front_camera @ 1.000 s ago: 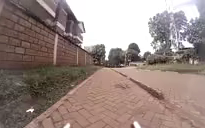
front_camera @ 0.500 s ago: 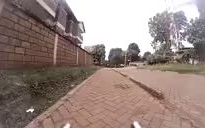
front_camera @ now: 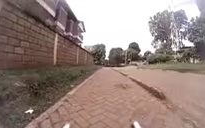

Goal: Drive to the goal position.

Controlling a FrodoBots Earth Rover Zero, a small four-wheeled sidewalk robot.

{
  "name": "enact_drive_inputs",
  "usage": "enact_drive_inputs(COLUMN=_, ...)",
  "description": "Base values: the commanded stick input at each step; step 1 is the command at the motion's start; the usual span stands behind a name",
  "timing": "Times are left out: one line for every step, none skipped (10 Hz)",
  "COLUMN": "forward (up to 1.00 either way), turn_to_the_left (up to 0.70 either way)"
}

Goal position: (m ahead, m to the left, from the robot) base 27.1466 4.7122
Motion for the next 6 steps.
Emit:
enact_drive_inputs(forward=0.50, turn_to_the_left=0.00)
enact_drive_inputs(forward=0.50, turn_to_the_left=0.00)
enact_drive_inputs(forward=0.50, turn_to_the_left=0.00)
enact_drive_inputs(forward=0.50, turn_to_the_left=0.00)
enact_drive_inputs(forward=0.50, turn_to_the_left=0.00)
enact_drive_inputs(forward=0.50, turn_to_the_left=0.00)
